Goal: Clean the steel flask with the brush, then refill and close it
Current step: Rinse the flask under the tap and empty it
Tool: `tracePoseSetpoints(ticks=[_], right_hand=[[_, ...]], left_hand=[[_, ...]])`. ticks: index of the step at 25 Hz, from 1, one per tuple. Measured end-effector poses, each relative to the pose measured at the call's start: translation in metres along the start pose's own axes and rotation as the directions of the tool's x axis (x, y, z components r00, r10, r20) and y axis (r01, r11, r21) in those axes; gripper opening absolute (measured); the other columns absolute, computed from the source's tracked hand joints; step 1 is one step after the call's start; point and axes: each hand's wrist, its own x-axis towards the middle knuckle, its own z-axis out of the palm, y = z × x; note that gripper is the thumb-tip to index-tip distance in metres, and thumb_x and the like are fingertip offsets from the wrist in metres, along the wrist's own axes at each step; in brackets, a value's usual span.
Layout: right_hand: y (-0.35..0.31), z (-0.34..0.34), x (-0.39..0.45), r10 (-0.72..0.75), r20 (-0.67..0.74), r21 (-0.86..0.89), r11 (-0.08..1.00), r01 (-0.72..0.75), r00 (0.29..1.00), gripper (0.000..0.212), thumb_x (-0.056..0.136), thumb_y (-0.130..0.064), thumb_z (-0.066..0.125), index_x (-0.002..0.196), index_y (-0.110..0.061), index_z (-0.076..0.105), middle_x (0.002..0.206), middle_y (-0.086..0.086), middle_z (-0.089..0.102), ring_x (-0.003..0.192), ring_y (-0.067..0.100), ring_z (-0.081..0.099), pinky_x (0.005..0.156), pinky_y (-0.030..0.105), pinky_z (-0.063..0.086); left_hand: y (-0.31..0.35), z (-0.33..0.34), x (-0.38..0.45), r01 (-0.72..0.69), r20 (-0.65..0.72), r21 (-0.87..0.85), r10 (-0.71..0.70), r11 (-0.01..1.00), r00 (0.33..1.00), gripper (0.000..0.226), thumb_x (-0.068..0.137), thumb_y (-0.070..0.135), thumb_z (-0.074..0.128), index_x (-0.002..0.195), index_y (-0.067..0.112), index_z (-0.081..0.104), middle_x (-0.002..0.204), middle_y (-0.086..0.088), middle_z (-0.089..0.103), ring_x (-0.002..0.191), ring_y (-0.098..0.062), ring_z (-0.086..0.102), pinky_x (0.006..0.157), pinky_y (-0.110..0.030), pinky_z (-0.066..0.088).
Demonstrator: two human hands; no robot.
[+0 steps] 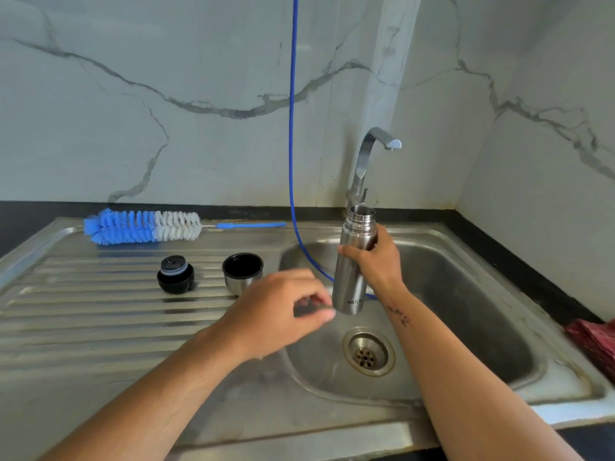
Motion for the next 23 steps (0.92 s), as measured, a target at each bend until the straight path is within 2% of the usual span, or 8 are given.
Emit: tracePoseSetpoints(ticks=[2, 5, 8, 10, 12, 18, 21, 23], right_hand=[[0.005, -0.001, 0.005, 0.023, -0.031, -0.002, 1.000, -0.023, 0.999, 0.052, 0.071, -0.024, 0.090, 0.113, -0.028, 0.060, 0.099, -0.011, 0.070, 0.091, 0.010, 0.068, 0.083, 0.034, 0.057], [0.010, -0.002, 0.011, 0.058, -0.068, 0.018, 0.998, -0.057, 0.996, 0.050, 0.070, -0.026, 0.089, 0.111, -0.030, 0.060, 0.096, -0.012, 0.070, 0.088, 0.008, 0.067, 0.084, 0.035, 0.056], [0.014, -0.002, 0.016, 0.074, -0.101, 0.046, 0.997, -0.070, 0.992, 0.050, 0.072, -0.024, 0.088, 0.111, -0.034, 0.059, 0.095, -0.015, 0.069, 0.086, 0.005, 0.066, 0.083, 0.035, 0.055], [0.018, -0.004, 0.022, 0.088, -0.096, 0.060, 0.995, -0.083, 0.991, 0.052, 0.073, -0.024, 0.088, 0.113, -0.036, 0.056, 0.097, -0.016, 0.068, 0.086, 0.003, 0.065, 0.081, 0.032, 0.052], [0.025, -0.005, 0.027, 0.092, -0.103, 0.070, 0.994, -0.085, 0.990, 0.054, 0.073, -0.024, 0.088, 0.115, -0.035, 0.057, 0.097, -0.015, 0.068, 0.087, 0.003, 0.065, 0.079, 0.031, 0.050], [0.031, -0.003, 0.033, 0.122, -0.116, 0.102, 0.989, -0.110, 0.986, 0.055, 0.073, -0.025, 0.089, 0.118, -0.032, 0.059, 0.098, -0.014, 0.070, 0.089, 0.007, 0.066, 0.078, 0.030, 0.052], [0.030, -0.002, 0.033, 0.130, -0.119, 0.115, 0.987, -0.117, 0.984, 0.055, 0.073, -0.027, 0.089, 0.119, -0.033, 0.058, 0.099, -0.014, 0.069, 0.091, 0.008, 0.067, 0.081, 0.031, 0.054], [0.029, -0.001, 0.033, 0.132, -0.123, 0.105, 0.987, -0.119, 0.984, 0.059, 0.073, -0.029, 0.090, 0.122, -0.033, 0.057, 0.103, -0.014, 0.069, 0.094, 0.009, 0.067, 0.085, 0.033, 0.055]], left_hand=[[0.004, -0.006, 0.039, 0.028, -0.162, -0.110, -0.046, 0.994, 0.986, 0.006, 0.091, 0.028, 0.075, 0.096, 0.025, 0.076, 0.085, 0.011, 0.069, 0.075, -0.008, 0.065, 0.069, -0.026, 0.054], [0.005, -0.015, 0.131, 0.103, -0.272, -0.077, -0.120, 0.992, 0.955, 0.011, 0.092, 0.024, 0.072, 0.103, 0.023, 0.074, 0.082, 0.013, 0.068, 0.067, 0.001, 0.059, 0.067, -0.017, 0.048], [-0.018, -0.008, 0.219, 0.251, -0.208, -0.011, -0.248, 0.968, 0.946, 0.021, 0.095, 0.028, 0.069, 0.114, 0.020, 0.070, 0.093, 0.009, 0.068, 0.079, -0.003, 0.061, 0.071, -0.019, 0.048], [-0.041, 0.008, 0.260, 0.307, -0.138, 0.046, -0.298, 0.951, 0.944, 0.027, 0.095, 0.031, 0.069, 0.120, 0.020, 0.070, 0.113, -0.001, 0.072, 0.099, -0.017, 0.067, 0.088, -0.031, 0.054], [-0.054, 0.023, 0.285, 0.314, -0.099, 0.080, -0.306, 0.946, 0.947, 0.029, 0.095, 0.031, 0.071, 0.121, 0.020, 0.072, 0.123, -0.003, 0.072, 0.111, -0.021, 0.066, 0.099, -0.036, 0.052], [-0.058, 0.043, 0.313, 0.273, -0.071, 0.175, -0.264, 0.946, 0.962, 0.016, 0.089, 0.024, 0.079, 0.098, 0.010, 0.080, 0.099, -0.001, 0.077, 0.092, -0.017, 0.071, 0.088, -0.033, 0.053], [-0.059, 0.044, 0.316, 0.327, -0.080, 0.216, -0.317, 0.920, 0.945, 0.024, 0.085, 0.022, 0.083, 0.098, 0.004, 0.074, 0.093, -0.006, 0.076, 0.088, -0.021, 0.071, 0.086, -0.035, 0.056], [-0.063, 0.038, 0.316, 0.383, -0.077, 0.256, -0.377, 0.887, 0.923, 0.023, 0.081, 0.022, 0.086, 0.089, 0.006, 0.070, 0.090, -0.005, 0.073, 0.088, -0.022, 0.071, 0.081, -0.035, 0.056]])
